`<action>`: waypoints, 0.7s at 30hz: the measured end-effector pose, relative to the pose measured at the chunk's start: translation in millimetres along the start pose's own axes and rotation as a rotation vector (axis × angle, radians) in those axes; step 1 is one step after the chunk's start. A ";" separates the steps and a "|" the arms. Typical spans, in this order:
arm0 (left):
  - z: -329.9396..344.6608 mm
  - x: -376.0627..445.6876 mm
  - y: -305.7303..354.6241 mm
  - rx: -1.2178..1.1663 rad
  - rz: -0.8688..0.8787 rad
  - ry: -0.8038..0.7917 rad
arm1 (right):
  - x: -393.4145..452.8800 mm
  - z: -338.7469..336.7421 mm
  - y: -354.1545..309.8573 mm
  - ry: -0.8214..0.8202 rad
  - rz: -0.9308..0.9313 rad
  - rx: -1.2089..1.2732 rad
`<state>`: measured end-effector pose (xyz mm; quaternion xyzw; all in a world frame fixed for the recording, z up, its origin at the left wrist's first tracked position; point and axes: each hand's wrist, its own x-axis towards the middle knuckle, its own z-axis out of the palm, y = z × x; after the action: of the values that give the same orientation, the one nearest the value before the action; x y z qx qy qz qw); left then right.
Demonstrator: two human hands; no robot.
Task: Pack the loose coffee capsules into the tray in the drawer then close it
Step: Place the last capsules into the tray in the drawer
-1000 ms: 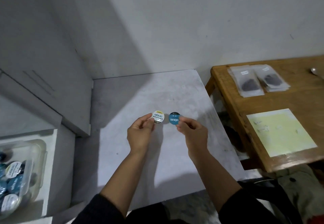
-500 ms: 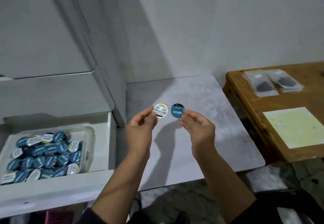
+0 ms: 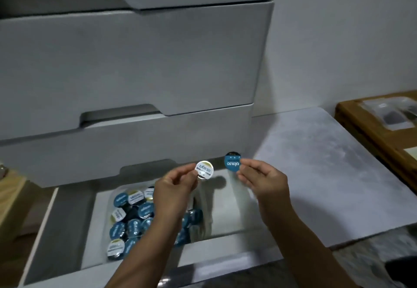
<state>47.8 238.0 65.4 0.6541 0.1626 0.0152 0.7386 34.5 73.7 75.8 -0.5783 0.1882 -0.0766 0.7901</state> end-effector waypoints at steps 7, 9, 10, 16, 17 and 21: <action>-65.5 27.7 -0.7 0.066 -0.134 -0.063 | -25.7 65.0 37.6 0.000 0.082 -0.296; -74.1 37.6 -2.5 0.071 -0.167 -0.072 | -26.9 76.6 43.9 0.014 0.092 -0.361; -77.2 42.8 -4.7 0.074 -0.184 -0.077 | -25.8 80.9 47.3 0.028 0.092 -0.380; -91.3 66.7 -26.0 0.107 -0.278 -0.107 | -11.1 98.0 73.5 0.072 0.119 -0.467; -92.6 69.8 -29.8 0.126 -0.285 -0.112 | -7.7 99.4 78.1 0.088 0.127 -0.492; -94.4 80.1 -41.1 0.182 -0.307 -0.111 | 6.0 104.9 89.1 0.132 0.257 -0.628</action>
<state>91.3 341.7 -0.8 0.6856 0.2202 -0.1485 0.6778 71.9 193.0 17.9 -0.7587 0.3245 0.0478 0.5628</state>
